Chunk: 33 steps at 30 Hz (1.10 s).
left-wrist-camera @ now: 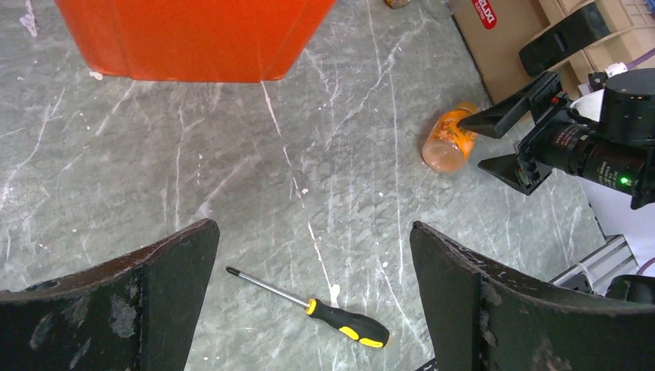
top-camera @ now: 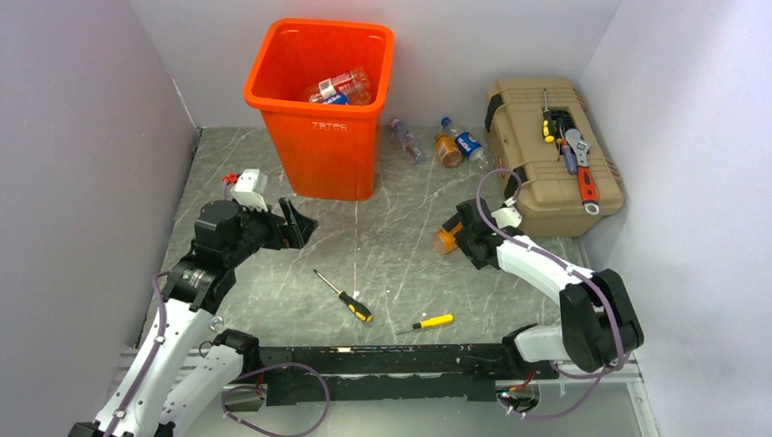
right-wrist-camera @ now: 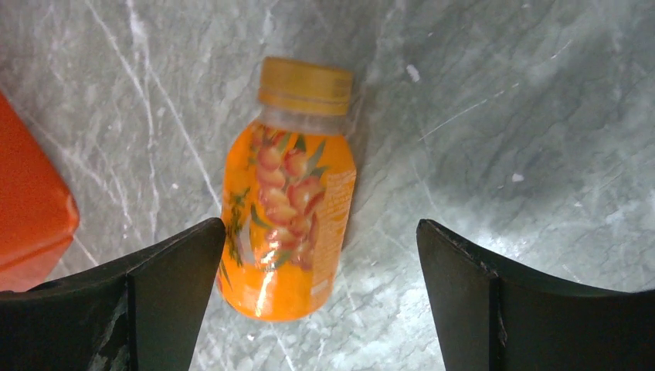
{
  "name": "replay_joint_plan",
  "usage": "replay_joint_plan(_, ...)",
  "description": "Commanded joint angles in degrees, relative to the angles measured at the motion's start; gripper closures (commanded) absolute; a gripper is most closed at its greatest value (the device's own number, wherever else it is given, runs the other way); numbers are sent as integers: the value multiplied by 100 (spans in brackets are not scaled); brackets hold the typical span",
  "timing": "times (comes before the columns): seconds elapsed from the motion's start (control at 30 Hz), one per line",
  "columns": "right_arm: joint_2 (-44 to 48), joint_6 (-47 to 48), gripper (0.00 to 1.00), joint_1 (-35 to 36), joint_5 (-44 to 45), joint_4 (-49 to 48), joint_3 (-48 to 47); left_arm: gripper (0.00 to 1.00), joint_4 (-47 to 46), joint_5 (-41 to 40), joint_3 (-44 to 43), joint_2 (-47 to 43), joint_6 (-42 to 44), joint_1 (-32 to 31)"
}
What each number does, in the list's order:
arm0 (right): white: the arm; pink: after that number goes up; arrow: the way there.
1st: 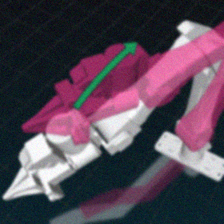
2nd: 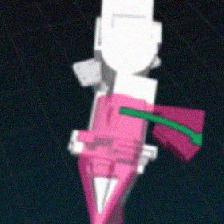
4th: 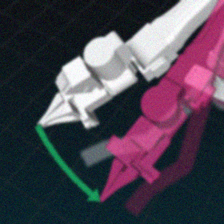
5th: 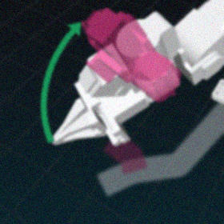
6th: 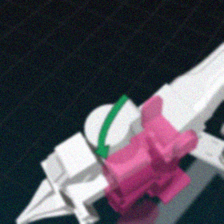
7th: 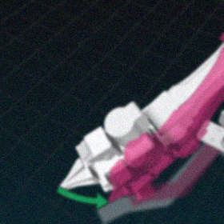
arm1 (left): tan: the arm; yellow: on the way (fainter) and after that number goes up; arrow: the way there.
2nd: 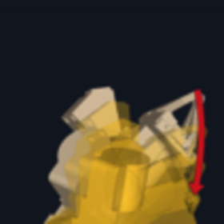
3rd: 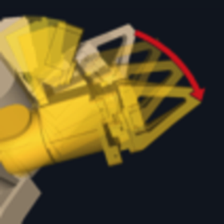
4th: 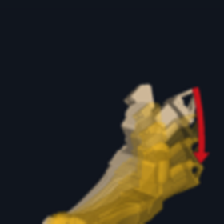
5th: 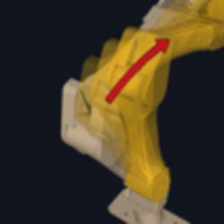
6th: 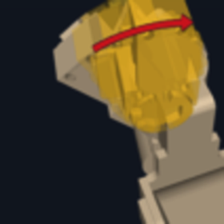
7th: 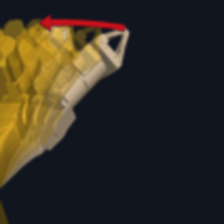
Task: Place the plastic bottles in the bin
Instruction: Move the plastic bottle to the center of the board, then pick up the plastic bottle at the center of the board.
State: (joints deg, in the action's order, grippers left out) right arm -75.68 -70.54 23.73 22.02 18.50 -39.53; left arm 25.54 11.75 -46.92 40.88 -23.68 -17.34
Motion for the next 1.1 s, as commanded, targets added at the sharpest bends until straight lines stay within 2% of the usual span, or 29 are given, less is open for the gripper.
replay_joint_plan(0.0,-109,204,0,-138,135,-121,-119,1,-226,84,20,-98,-73,-23)
replay_joint_plan(0.2,-619,337,1,-156,-10,-348,-246,1,-223,78,16,-118,-67,-23)
replay_joint_plan(0.33,-932,628,5,-169,-194,-509,-239,1,-212,57,16,-124,-60,-32)
replay_joint_plan(0.6,-310,1935,14,-182,-189,-950,241,1,-245,169,16,-82,-40,-41)
replay_joint_plan(0.77,-223,2633,22,-206,-372,-1032,230,1,-223,124,16,-47,-23,-41)
replay_joint_plan(0.93,-409,2897,10,-204,-656,-853,110,1,-186,69,3,21,0,-41)
replay_joint_plan(1.07,-632,3137,7,-234,-677,-720,-29,1,-144,21,-19,75,28,-41)
